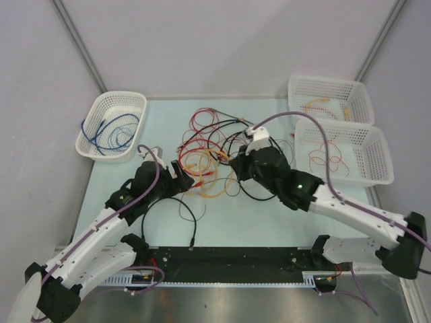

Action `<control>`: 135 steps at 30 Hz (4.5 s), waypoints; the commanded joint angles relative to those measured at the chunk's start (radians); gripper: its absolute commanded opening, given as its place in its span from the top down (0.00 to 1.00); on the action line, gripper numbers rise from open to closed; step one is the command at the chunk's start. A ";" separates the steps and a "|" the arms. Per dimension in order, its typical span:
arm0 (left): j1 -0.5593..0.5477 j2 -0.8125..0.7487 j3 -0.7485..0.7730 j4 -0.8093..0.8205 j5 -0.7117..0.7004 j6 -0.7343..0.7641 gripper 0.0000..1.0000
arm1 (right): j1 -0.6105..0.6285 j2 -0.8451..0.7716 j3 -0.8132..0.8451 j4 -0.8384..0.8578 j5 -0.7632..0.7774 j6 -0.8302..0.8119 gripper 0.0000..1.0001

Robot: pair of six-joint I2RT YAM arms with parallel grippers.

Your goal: Untangle the cables

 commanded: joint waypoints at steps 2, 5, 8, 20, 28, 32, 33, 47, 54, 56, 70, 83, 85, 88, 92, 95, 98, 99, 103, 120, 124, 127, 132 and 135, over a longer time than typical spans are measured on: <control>0.006 -0.006 0.043 0.108 0.003 0.038 0.10 | -0.002 -0.187 0.023 -0.200 0.070 0.049 1.00; 0.007 -0.003 0.029 0.229 0.079 0.034 0.08 | 0.015 -0.253 0.023 -0.266 0.082 0.075 1.00; 0.009 -0.011 0.007 0.398 0.203 -0.003 0.06 | 0.039 -0.286 0.012 -0.287 0.113 0.084 1.00; 0.007 0.010 -0.008 0.450 0.237 -0.060 0.07 | -0.452 -0.340 0.011 -0.235 -0.046 0.201 1.00; 0.009 -0.047 -0.088 0.421 0.240 -0.091 0.07 | -1.033 -0.164 0.035 0.025 -0.289 0.409 1.00; 0.010 -0.044 -0.086 0.400 0.257 -0.080 0.07 | -1.122 -0.048 0.040 0.186 -0.292 0.506 1.00; 0.009 -0.038 -0.083 0.396 0.257 -0.077 0.07 | -1.134 -0.020 0.045 0.231 -0.292 0.537 1.00; 0.010 0.051 -0.077 0.423 0.232 -0.015 0.06 | -1.239 0.350 0.181 0.500 -0.265 0.700 1.00; 0.015 0.117 -0.042 0.406 0.224 0.006 0.06 | -1.220 0.381 0.255 0.429 -0.262 0.699 0.56; 0.015 0.120 -0.031 0.406 0.226 0.008 0.06 | -1.197 0.346 0.261 0.417 -0.226 0.672 0.37; 0.021 0.136 0.036 0.268 0.114 0.020 0.07 | -0.562 0.010 0.246 0.202 -0.151 0.282 0.14; 0.116 0.397 0.119 0.183 -0.028 -0.020 0.18 | -0.142 -0.151 -0.073 -0.040 -0.022 0.267 0.21; 0.168 0.422 0.132 0.176 -0.050 -0.009 0.19 | -0.124 -0.198 -0.142 -0.033 -0.027 0.285 0.21; 0.233 0.491 0.138 0.172 -0.039 0.001 0.20 | -0.110 -0.244 -0.202 -0.024 -0.019 0.308 0.22; 0.268 0.604 0.156 0.172 -0.024 0.024 0.23 | -0.107 -0.264 -0.227 -0.019 -0.012 0.299 0.22; 0.270 0.669 0.165 0.185 -0.003 0.032 0.26 | -0.108 -0.271 -0.228 -0.019 -0.004 0.285 0.22; 0.270 0.718 0.170 0.192 0.022 0.040 0.28 | -0.110 -0.274 -0.230 -0.027 0.004 0.273 0.22; 0.270 0.724 0.168 0.194 0.025 0.043 0.29 | -0.110 -0.276 -0.233 -0.025 0.002 0.270 0.22; 0.270 0.738 0.164 0.200 0.014 0.061 0.40 | -0.117 -0.277 -0.248 -0.025 0.002 0.274 0.23; 0.270 0.579 0.184 0.160 -0.013 0.136 1.00 | -0.131 -0.328 -0.268 -0.045 0.002 0.287 0.25; 0.270 0.321 0.181 0.188 0.049 0.121 1.00 | -0.130 -0.340 -0.268 -0.066 0.005 0.288 0.25; 0.270 0.168 0.188 0.211 0.112 0.110 1.00 | -0.123 -0.334 -0.268 -0.069 0.005 0.290 0.26; 0.270 0.071 0.227 0.208 0.226 0.091 1.00 | -0.110 -0.331 -0.268 0.004 -0.056 0.279 0.27; 0.268 0.060 0.242 0.221 0.325 0.083 1.00 | -0.108 -0.363 -0.268 0.093 -0.123 0.250 0.25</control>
